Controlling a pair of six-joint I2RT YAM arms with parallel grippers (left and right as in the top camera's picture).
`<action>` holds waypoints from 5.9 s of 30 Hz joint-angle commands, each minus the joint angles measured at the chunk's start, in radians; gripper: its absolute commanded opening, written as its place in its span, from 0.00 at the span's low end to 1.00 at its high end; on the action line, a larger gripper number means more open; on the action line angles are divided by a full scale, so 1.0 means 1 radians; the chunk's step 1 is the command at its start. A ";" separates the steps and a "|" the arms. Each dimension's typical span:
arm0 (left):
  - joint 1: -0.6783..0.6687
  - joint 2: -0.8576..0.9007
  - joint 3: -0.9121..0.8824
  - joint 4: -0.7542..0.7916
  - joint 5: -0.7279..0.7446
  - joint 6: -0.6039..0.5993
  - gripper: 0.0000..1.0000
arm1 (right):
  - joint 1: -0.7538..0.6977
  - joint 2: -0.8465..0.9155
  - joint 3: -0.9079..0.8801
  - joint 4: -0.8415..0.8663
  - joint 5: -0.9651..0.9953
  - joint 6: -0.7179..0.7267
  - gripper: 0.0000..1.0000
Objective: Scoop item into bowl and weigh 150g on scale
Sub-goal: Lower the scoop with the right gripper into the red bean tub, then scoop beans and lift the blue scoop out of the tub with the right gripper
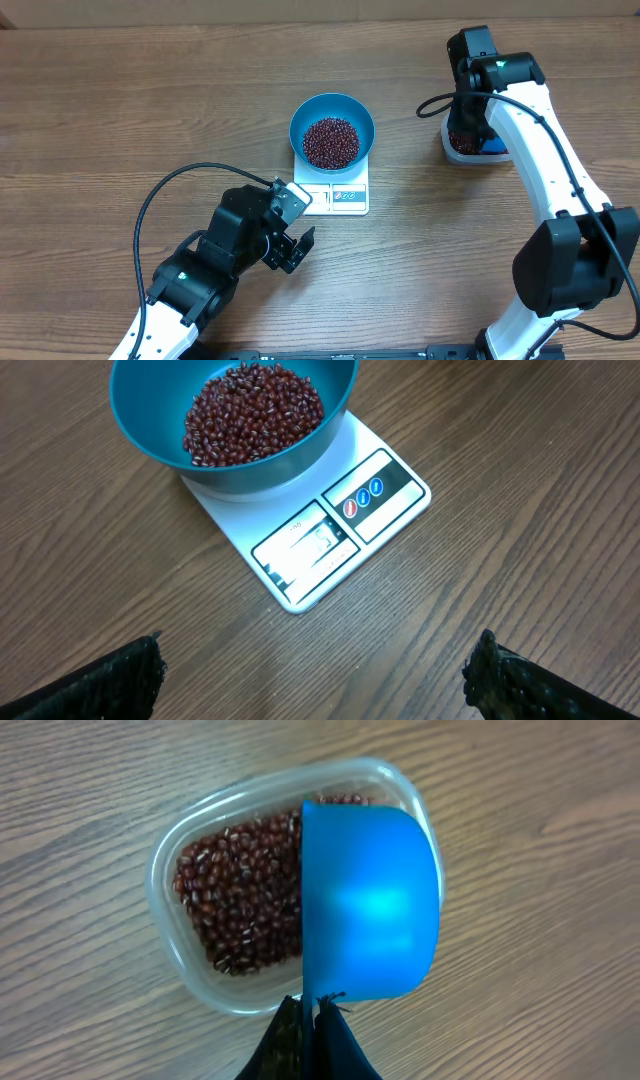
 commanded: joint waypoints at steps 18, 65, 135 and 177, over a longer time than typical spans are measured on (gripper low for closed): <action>0.005 -0.002 0.000 0.003 0.018 0.000 1.00 | 0.005 0.146 0.001 -0.026 0.125 -0.142 0.04; 0.005 -0.002 0.000 0.003 0.018 0.000 1.00 | -0.071 0.100 0.003 0.068 -0.402 -0.183 0.04; 0.005 -0.002 0.000 0.003 0.018 0.000 1.00 | -0.498 0.134 0.003 -0.053 -0.973 -0.401 0.04; 0.005 -0.002 0.000 0.003 0.018 0.000 1.00 | -0.639 0.134 0.004 -0.204 -1.394 -0.693 0.04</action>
